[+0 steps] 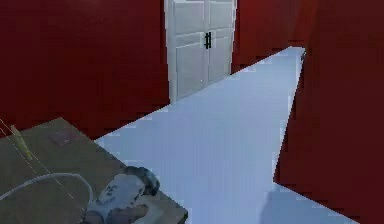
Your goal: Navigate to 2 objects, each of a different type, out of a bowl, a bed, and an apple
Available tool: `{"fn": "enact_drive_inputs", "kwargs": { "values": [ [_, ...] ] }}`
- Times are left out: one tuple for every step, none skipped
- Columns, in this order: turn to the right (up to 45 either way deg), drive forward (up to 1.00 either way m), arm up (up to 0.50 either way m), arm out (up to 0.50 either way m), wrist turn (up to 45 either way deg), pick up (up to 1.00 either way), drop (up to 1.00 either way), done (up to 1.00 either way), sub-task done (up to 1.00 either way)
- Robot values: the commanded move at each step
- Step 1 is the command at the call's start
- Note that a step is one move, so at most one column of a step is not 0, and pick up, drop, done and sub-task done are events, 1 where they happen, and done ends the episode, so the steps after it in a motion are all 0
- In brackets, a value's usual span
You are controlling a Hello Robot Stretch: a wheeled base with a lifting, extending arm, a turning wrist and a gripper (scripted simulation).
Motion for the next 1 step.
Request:
{"fn": "enact_drive_inputs", "kwargs": {
  "values": [
    [45.0,0.0,0.0,0.0,0.0,0.0,0.0,0.0,0.0]
  ]
}}
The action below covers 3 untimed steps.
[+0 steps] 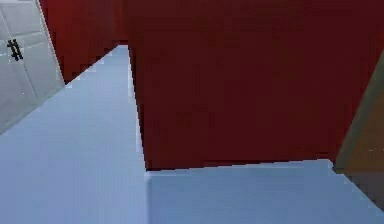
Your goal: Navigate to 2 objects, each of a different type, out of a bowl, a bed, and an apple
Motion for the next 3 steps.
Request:
{"fn": "enact_drive_inputs", "kwargs": {
  "values": [
    [33.0,0.0,0.0,0.0,0.0,0.0,0.0,0.0,0.0],
    [0.0,0.2,0.0,0.0,0.0,0.0,0.0,0.0,0.0],
    [-45.0,0.0,0.0,0.0,0.0,0.0,0.0,0.0,0.0]
  ]
}}
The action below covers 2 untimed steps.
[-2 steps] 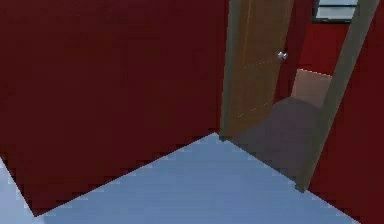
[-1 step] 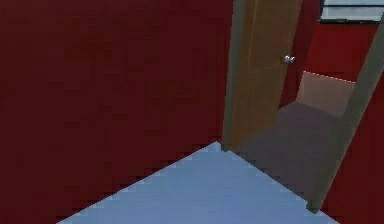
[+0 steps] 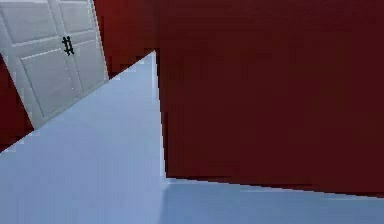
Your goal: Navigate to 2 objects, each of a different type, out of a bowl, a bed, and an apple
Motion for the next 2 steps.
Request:
{"fn": "enact_drive_inputs", "kwargs": {
  "values": [
    [0.0,0.75,0.0,0.0,0.0,0.0,0.0,0.0,0.0],
    [-45.0,0.0,0.0,0.0,0.0,0.0,0.0,0.0,0.0]
  ]
}}
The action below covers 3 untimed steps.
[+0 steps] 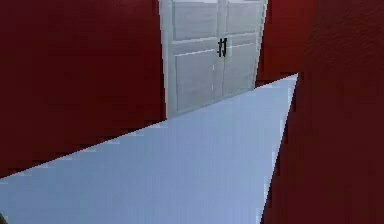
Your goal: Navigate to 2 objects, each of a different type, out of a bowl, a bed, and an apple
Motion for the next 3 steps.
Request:
{"fn": "enact_drive_inputs", "kwargs": {
  "values": [
    [-30.0,0.0,0.0,0.0,0.0,0.0,0.0,0.0,0.0],
    [0.0,1.0,0.0,0.0,0.0,0.0,0.0,0.0,0.0],
    [-45.0,0.0,0.0,0.0,0.0,0.0,0.0,0.0,0.0]
  ]
}}
